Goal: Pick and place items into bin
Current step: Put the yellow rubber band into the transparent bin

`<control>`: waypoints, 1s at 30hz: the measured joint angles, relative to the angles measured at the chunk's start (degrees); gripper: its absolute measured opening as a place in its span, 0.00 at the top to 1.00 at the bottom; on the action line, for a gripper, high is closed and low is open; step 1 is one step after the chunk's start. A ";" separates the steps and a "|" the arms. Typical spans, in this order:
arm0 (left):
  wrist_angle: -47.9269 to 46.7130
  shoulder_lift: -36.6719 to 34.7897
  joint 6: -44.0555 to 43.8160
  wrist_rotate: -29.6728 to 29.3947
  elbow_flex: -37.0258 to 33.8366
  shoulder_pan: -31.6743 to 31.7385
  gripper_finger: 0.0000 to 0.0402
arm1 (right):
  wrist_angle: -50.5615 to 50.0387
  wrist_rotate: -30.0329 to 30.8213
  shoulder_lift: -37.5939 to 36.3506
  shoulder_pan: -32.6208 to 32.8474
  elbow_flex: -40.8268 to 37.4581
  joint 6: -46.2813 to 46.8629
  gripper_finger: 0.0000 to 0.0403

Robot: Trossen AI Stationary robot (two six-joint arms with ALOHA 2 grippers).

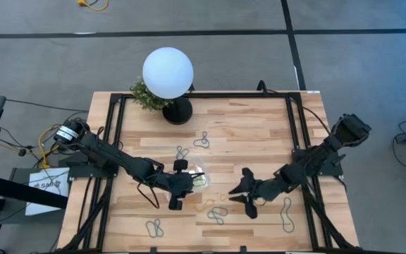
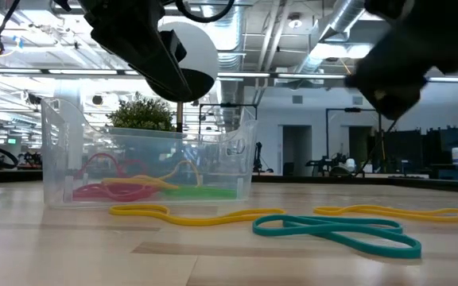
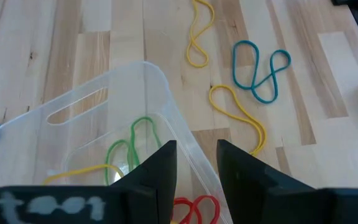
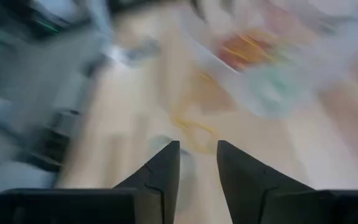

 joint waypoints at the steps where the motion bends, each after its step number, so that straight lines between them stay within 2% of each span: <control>1: -0.12 -0.01 -0.02 0.00 0.00 0.00 0.74 | -5.51 2.03 0.01 0.35 1.67 1.04 0.75; 4: -0.19 -0.02 0.00 -0.01 0.00 0.00 0.74 | -19.12 6.03 0.54 0.46 5.66 7.32 0.75; 7: -0.18 -0.02 0.00 -0.02 0.00 0.02 0.74 | -24.61 5.90 1.75 -0.08 6.86 13.84 0.75; 12: -0.18 -0.02 -0.10 -0.02 0.00 0.00 0.74 | -24.84 -0.62 5.52 -0.82 6.93 15.79 0.75; 15: -0.18 -0.02 -0.16 -0.02 0.00 0.00 0.74 | -24.61 -4.59 7.81 -1.10 6.93 13.80 0.75; 22: -0.18 0.00 0.04 -0.02 0.00 0.00 0.74 | -23.81 -5.87 11.43 -1.83 6.97 12.05 0.75; 27: -0.18 -0.02 0.04 -0.01 0.00 0.00 0.74 | -19.18 -5.57 13.37 -2.06 7.01 11.65 0.75; 30: -0.18 -0.01 0.04 0.00 0.00 0.00 0.74 | -16.20 -6.06 14.15 -2.08 7.02 8.30 0.75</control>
